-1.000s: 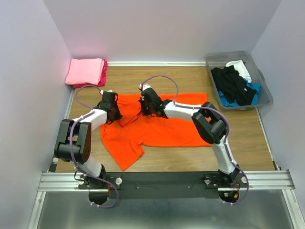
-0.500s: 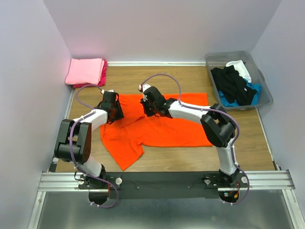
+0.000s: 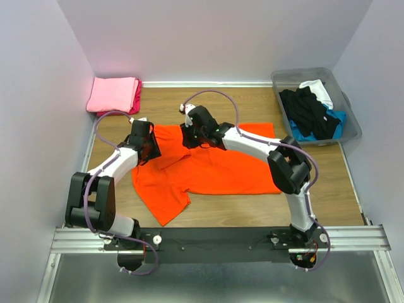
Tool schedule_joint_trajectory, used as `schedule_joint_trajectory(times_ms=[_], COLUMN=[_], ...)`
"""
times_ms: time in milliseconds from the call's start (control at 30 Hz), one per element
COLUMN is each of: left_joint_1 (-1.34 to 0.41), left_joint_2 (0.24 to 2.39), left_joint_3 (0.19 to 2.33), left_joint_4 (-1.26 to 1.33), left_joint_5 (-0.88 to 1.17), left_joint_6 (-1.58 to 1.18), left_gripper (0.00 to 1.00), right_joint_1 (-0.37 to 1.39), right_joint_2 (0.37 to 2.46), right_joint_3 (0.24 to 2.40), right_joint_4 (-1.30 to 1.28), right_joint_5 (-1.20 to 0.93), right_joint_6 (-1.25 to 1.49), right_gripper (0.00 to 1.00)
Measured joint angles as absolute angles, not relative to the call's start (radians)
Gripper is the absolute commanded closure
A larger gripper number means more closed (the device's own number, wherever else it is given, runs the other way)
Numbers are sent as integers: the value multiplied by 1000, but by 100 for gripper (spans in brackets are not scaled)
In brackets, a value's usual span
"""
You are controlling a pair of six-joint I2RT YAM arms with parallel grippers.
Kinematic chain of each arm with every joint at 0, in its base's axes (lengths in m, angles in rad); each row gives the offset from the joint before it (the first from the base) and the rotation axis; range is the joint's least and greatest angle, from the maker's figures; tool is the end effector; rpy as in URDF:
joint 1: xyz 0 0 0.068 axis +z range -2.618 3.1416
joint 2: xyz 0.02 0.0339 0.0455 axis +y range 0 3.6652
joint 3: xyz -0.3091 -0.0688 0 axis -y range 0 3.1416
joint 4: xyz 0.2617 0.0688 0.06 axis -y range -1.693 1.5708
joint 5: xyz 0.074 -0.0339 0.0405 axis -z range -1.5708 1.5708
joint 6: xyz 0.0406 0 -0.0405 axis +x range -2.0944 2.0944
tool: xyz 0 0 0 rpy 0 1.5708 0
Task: Fold and stack the t-shirts
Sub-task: Fold the tshirt
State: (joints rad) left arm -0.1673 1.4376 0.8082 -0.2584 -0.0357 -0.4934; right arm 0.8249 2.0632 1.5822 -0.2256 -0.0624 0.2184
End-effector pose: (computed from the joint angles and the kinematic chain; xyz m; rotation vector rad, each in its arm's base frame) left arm 0.2942 -0.0482 0.2254 -0.4170 2.4381 -0.2434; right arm 0.3463 0.3785 0.2436 -0.7348 2.2350 0.6043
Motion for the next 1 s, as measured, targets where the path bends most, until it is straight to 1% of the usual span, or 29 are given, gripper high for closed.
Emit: schedule_joint_trajectory(times_ms=[33, 200, 367, 600, 733, 767, 833, 867, 1000], left_joint_1=[-167, -167, -166, -146, -134, -133, -130, -128, -123], left_joint_2=[1444, 1503, 1533, 1533, 1522, 1515, 1499, 1488, 1437], left_joint_3=[804, 798, 790, 787, 778, 776, 775, 775, 780], left_joint_4=[-262, -270, -276, -274, -277, -286, -313, -325, -347], left_joint_5=[-35, -29, -28, -23, -17, -17, -17, -17, -19], left_joint_6=[-494, -494, -495, -495, -497, -497, -499, -500, -515], left_gripper=[60, 62, 63, 64, 63, 58, 51, 46, 35], right_joint_1=[825, 823, 823, 810, 804, 800, 787, 775, 706], right_joint_2=[2072, 2169, 2246, 2218, 2179, 2164, 2132, 2111, 2001], right_joint_3=[1597, 1679, 1673, 1593, 1551, 1540, 1527, 1518, 1463], right_joint_4=[-223, -211, -217, -173, -180, -187, -204, -207, -211], right_joint_5=[-70, -118, -125, -126, -125, -122, -117, -109, -69], right_joint_6=[228, 266, 281, 290, 288, 287, 286, 282, 267], right_gripper=[71, 73, 73, 74, 73, 72, 71, 70, 68])
